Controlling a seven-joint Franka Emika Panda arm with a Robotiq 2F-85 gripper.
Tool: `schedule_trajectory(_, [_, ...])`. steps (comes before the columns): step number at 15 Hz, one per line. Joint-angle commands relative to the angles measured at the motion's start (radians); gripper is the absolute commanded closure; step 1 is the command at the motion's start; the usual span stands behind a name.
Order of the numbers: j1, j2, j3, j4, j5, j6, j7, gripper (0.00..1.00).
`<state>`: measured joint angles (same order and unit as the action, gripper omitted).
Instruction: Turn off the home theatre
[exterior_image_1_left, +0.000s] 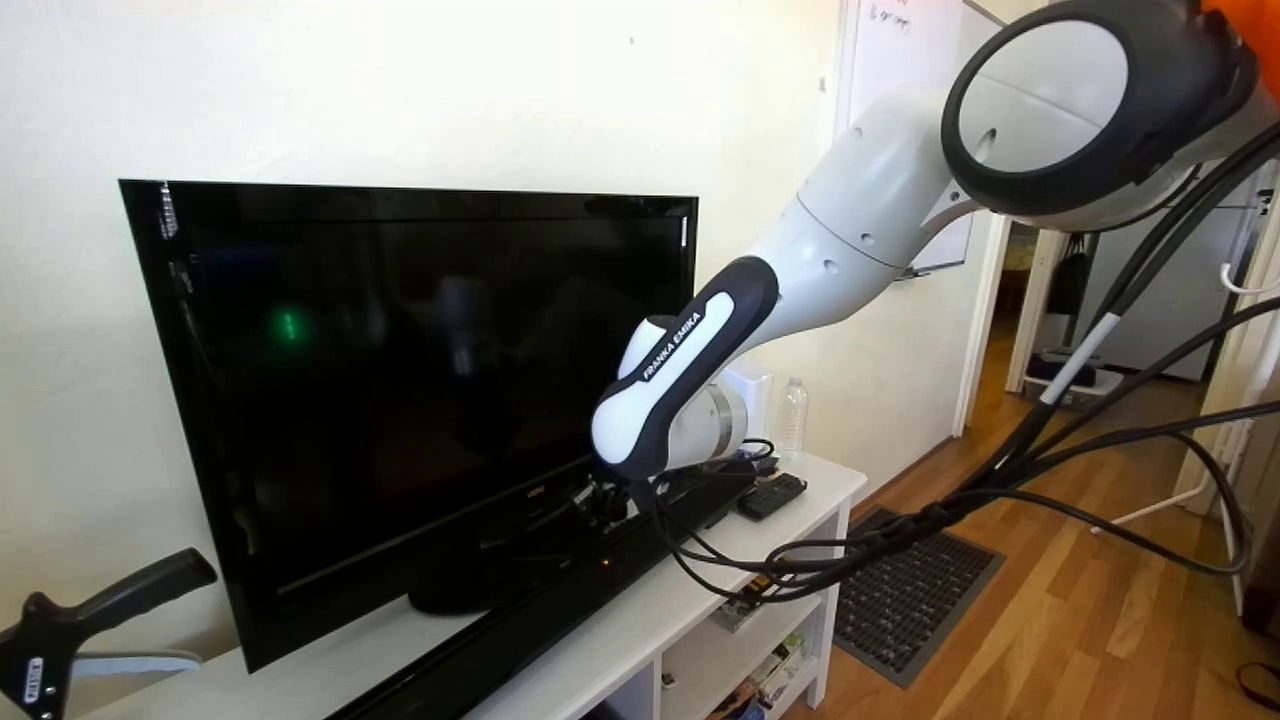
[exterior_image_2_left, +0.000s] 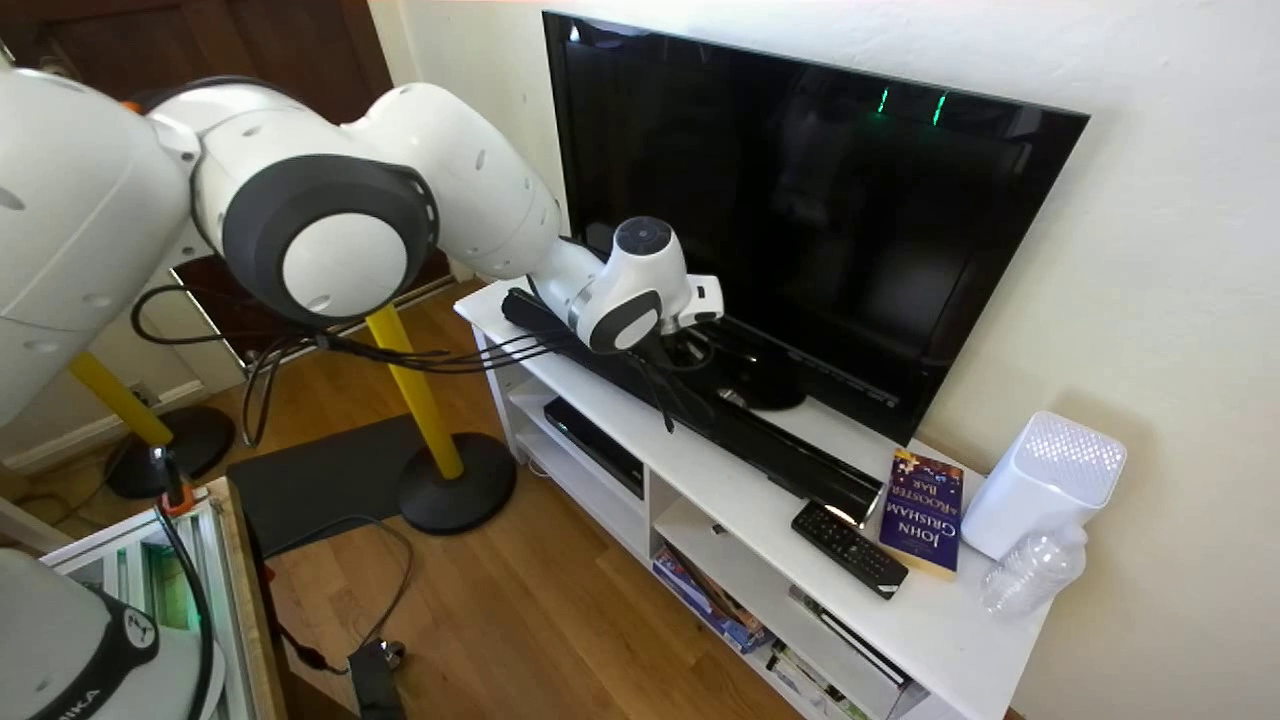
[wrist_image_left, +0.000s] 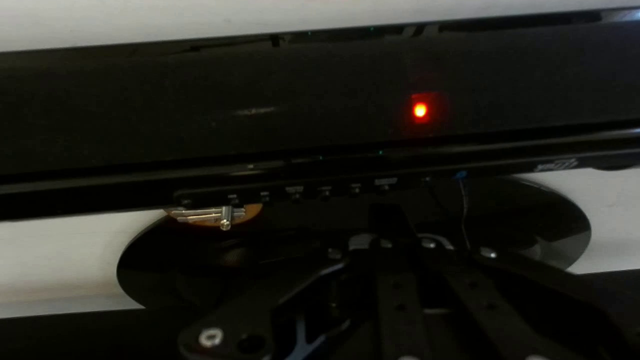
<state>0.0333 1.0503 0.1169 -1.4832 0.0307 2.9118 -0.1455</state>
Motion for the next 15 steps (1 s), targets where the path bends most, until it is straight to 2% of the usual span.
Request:
schedule_trajectory(1, [0.003,0.004,0.003,0.031,-0.020,0.017,0.009,1.00])
schedule_trajectory(3, [-0.001,-0.008,0.015,0.035,-0.014,0.006,0.008,1.00])
schedule_trajectory(5, [-0.035,-0.042,0.070,0.027,-0.004,-0.048,-0.023,1.00])
schedule_trajectory(6, [-0.057,-0.070,0.108,0.013,-0.007,-0.100,-0.057,0.74])
schedule_trajectory(7, [-0.081,-0.102,0.148,-0.005,-0.011,-0.161,-0.106,0.72])
schedule_trajectory(9, [-0.091,-0.176,0.168,-0.045,-0.006,-0.294,-0.157,0.59])
schedule_trajectory(12, [-0.049,-0.285,0.096,-0.068,-0.019,-0.509,-0.129,0.38])
schedule_trajectory(15, [0.009,-0.375,0.003,-0.092,-0.064,-0.615,-0.054,0.18])
